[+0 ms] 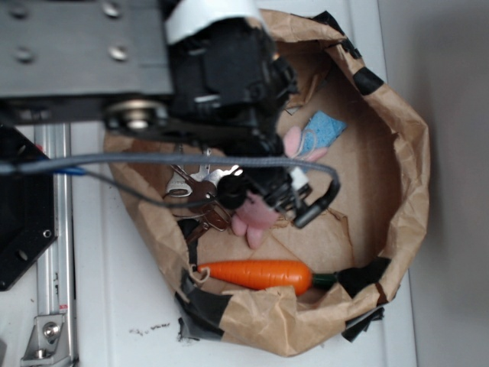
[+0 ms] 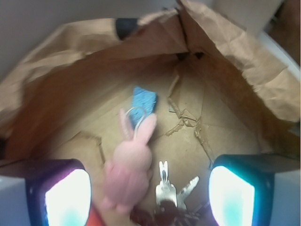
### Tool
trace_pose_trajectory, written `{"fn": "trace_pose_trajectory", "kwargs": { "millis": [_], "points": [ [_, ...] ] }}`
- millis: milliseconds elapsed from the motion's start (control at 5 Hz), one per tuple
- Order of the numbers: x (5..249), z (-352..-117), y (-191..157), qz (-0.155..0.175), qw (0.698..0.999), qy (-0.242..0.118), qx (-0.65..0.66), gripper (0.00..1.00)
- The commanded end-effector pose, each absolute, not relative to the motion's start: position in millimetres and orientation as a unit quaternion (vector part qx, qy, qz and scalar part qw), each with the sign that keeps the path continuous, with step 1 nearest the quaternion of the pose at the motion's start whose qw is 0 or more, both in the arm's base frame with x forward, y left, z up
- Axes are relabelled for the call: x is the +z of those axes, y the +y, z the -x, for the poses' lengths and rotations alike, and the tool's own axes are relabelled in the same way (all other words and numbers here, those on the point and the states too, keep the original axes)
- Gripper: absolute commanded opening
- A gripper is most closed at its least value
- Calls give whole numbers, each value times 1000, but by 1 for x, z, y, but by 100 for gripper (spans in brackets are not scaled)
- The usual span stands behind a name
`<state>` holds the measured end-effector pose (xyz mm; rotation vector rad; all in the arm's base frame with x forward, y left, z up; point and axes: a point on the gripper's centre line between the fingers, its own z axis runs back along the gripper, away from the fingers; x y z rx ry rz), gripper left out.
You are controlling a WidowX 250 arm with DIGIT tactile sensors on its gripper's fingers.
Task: Grab the blue sponge.
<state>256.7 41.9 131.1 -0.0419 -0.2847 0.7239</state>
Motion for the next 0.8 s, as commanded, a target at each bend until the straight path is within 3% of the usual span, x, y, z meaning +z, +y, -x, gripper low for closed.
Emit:
{"fn": "trace_pose_trajectory", "kwargs": {
  "millis": [0, 200, 600],
  "points": [
    [98, -286, 85, 63, 890, -116, 437, 100],
    [62, -304, 84, 78, 888, -51, 451, 100],
    [53, -295, 63, 39, 903, -30, 427, 100]
  ]
}}
